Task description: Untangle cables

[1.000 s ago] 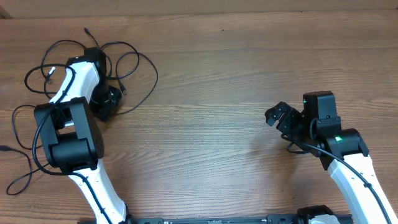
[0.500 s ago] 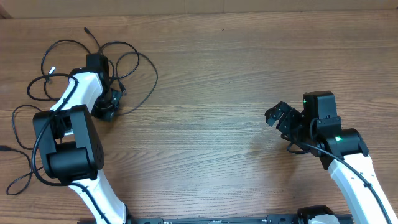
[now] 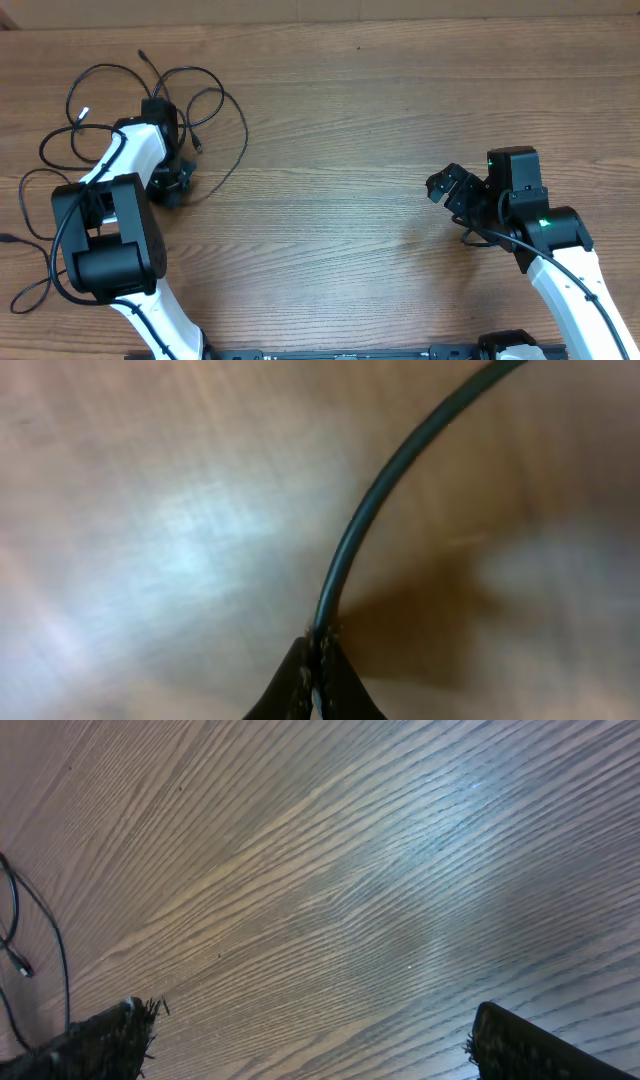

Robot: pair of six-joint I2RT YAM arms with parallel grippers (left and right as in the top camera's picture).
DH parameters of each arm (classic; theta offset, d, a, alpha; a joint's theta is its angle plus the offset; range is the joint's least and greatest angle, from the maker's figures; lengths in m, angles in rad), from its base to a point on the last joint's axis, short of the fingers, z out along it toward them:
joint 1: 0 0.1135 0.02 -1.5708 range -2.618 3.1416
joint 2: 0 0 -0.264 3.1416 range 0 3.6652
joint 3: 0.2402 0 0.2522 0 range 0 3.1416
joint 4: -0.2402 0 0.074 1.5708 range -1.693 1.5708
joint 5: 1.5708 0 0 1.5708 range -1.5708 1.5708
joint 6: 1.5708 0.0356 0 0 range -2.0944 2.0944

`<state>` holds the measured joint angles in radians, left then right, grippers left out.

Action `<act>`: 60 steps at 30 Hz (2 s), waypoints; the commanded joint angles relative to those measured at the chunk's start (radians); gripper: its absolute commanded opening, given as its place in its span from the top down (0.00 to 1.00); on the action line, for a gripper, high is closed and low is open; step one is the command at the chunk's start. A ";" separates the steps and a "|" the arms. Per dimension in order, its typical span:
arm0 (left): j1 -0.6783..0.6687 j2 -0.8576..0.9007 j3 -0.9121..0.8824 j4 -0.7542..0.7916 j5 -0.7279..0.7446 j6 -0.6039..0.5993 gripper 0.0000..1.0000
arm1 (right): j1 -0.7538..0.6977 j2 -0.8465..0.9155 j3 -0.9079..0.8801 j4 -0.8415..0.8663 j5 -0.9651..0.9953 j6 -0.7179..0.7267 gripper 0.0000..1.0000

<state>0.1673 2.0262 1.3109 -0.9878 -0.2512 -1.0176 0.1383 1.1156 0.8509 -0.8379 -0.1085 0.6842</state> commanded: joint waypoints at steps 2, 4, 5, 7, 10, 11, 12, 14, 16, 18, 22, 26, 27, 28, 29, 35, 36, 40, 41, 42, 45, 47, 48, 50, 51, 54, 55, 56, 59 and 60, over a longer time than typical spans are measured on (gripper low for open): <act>0.054 0.012 0.002 -0.097 0.021 0.092 0.96 | 0.003 -0.003 0.020 0.005 -0.005 -0.005 0.00; 0.073 -0.062 0.060 -0.159 0.003 0.126 0.96 | 0.003 -0.003 0.020 0.005 -0.005 -0.005 0.00; 0.083 -0.104 0.094 -0.192 -0.013 0.141 0.96 | 0.003 -0.003 0.020 0.005 -0.005 -0.005 0.00; 0.098 -0.181 0.159 -0.244 -0.041 0.174 0.96 | 0.003 -0.003 0.020 0.005 -0.005 -0.005 0.00; 0.121 -0.308 0.271 -0.299 -0.045 0.273 0.96 | 0.003 -0.003 0.020 0.005 -0.005 -0.005 0.00; 0.123 -0.343 0.301 -0.312 -0.043 0.303 0.96 | 0.003 -0.003 0.020 0.005 -0.005 -0.005 0.00; 0.124 -0.371 0.326 -0.326 -0.043 0.324 0.96 | 0.003 -0.003 0.020 0.005 -0.005 -0.005 0.00; 0.124 -0.425 0.374 -0.356 -0.043 0.359 0.96 | 0.003 -0.003 0.020 0.005 -0.005 -0.005 0.00; 0.124 -0.471 0.415 -0.385 -0.046 0.368 0.96 | 0.003 -0.003 0.020 0.005 -0.005 -0.005 0.00; 0.126 -0.512 0.441 -0.393 -0.052 0.368 0.96 | 0.003 -0.003 0.020 0.005 -0.005 -0.005 0.00; 0.127 -0.559 0.446 -0.360 -0.043 0.340 0.75 | 0.003 -0.003 0.020 0.005 -0.005 -0.005 0.00; 0.124 -0.542 0.441 -0.311 -0.010 0.406 0.59 | 0.003 -0.003 0.020 0.005 -0.005 -0.005 0.00; 0.124 -0.533 0.439 -0.290 -0.010 0.449 0.55 | 0.003 -0.003 0.020 0.005 -0.006 -0.005 0.00; 0.124 -0.520 0.438 -0.265 -0.005 0.514 0.46 | 0.003 -0.003 0.020 0.005 -0.006 -0.005 0.00; 0.124 -0.506 0.436 -0.241 0.012 0.587 0.31 | 0.003 -0.003 0.020 0.005 -0.005 -0.005 0.00; 0.119 -0.375 0.432 -0.148 0.194 0.976 0.16 | 0.003 -0.003 0.020 0.005 -0.005 -0.005 0.00; 0.119 -0.349 0.432 -0.140 0.220 1.003 0.18 | 0.003 -0.003 0.020 0.005 -0.005 -0.005 0.00; 0.118 -0.235 0.432 -0.101 0.303 1.143 0.00 | 0.003 -0.003 0.020 0.005 -0.005 -0.005 0.00; 0.115 -0.207 0.432 -0.092 0.310 1.170 0.00 | 0.003 -0.003 0.020 0.005 -0.005 -0.005 0.00; 0.107 -0.152 0.432 -0.078 0.310 1.217 0.00 | 0.003 -0.003 0.020 0.005 -0.005 -0.005 0.00; 0.092 -0.072 0.432 -0.061 0.309 1.290 0.02 | 0.003 -0.003 0.020 0.005 -0.005 -0.005 0.00; 0.076 -0.019 0.432 -0.044 0.304 1.330 0.04 | 0.003 -0.003 0.020 0.005 -0.005 -0.005 0.00; 0.067 0.004 0.432 -0.029 0.293 1.338 0.04 | 0.003 -0.003 0.020 0.005 -0.005 -0.005 0.00; 0.049 0.045 0.432 0.006 0.269 1.339 0.04 | 0.003 -0.003 0.020 0.005 -0.005 -0.005 0.00; 0.039 0.065 0.432 0.027 0.255 1.339 0.03 | 0.003 -0.003 0.020 0.005 -0.005 -0.005 0.00; 0.014 0.119 0.432 0.086 0.214 1.331 0.06 | 0.003 -0.003 0.020 0.005 -0.006 -0.005 0.00; 0.008 0.136 0.432 0.101 0.203 1.331 0.05 | 0.003 -0.003 0.020 0.005 -0.005 -0.005 0.00; 0.002 0.150 0.432 0.113 0.194 1.323 0.06 | 0.003 -0.003 0.020 0.005 -0.005 -0.005 0.00; 0.000 0.183 0.432 0.133 0.189 1.316 0.07 | 0.003 -0.003 0.020 0.005 -0.005 -0.005 0.00; 0.000 0.193 0.432 0.136 0.188 1.316 0.07 | 0.003 -0.003 0.020 0.005 -0.005 -0.005 0.00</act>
<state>0.1646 2.1807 1.7454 -0.8608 -0.0311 0.2886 0.1383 1.1156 0.8509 -0.8375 -0.1085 0.6842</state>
